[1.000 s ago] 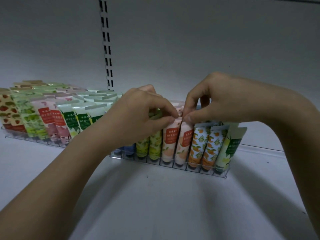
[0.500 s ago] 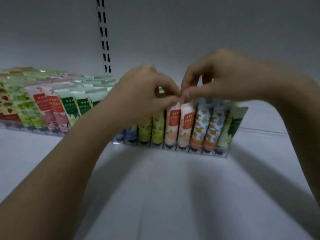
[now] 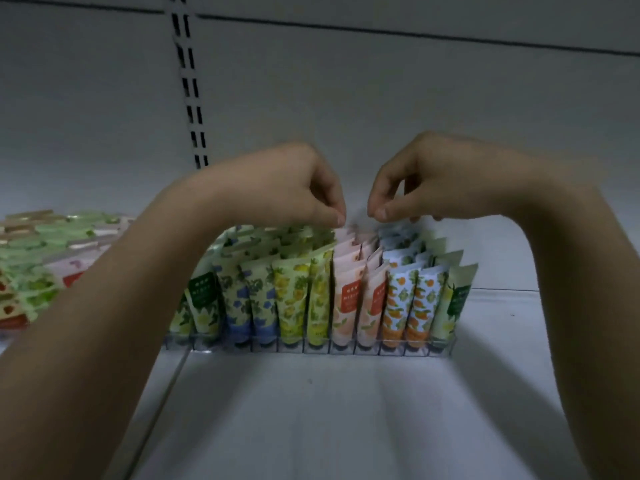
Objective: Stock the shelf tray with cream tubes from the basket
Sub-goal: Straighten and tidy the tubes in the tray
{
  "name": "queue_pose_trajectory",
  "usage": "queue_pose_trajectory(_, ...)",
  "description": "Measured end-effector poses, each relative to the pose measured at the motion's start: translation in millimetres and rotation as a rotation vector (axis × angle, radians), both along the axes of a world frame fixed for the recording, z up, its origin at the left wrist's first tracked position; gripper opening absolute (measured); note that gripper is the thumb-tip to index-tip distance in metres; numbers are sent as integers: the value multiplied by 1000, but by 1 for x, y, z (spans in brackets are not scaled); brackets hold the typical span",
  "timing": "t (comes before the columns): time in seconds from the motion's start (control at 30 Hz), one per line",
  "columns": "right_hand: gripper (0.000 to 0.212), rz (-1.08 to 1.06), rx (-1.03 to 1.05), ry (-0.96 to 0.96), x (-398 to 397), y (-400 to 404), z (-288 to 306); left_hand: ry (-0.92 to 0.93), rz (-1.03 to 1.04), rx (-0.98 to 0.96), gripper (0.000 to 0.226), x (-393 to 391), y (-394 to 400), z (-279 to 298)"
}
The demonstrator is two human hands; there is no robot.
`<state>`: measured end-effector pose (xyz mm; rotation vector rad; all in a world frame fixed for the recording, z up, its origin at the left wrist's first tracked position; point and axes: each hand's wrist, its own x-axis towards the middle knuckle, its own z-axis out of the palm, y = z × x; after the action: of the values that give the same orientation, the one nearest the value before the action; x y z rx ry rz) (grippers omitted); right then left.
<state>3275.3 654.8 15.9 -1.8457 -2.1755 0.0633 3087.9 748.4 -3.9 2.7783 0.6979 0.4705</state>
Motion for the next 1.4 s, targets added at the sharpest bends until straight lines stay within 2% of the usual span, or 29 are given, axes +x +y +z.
queue_pose_trajectory(0.17, 11, 21, -148, -12, 6, 0, -5, 40, -80, 10, 6, 23, 6, -3)
queue_pose_trajectory(0.27, 6, 55, -139, -16, 6, 2, -7, 47, -122, 14, 6, 26, 7, -7)
queue_pose_trajectory(0.47, 9, 85, -148, -28, 0, 12, -20, 72, -165, -35, 5, 24, 14, -11)
queue_pose_trajectory(0.77, 23, 49, -136, 1, -2, 15, -25, 116, -184, -39, 15, 27, 11, -17)
queue_pose_trajectory(1.27, 13, 42, -155, 0, -1, 13, -26, 153, -165, -68, 15, 27, 12, -16)
queue_pose_trajectory(1.4, 2, 74, -127, 35, 0, 7, -17, 68, -162, -48, 11, 22, 5, -7)
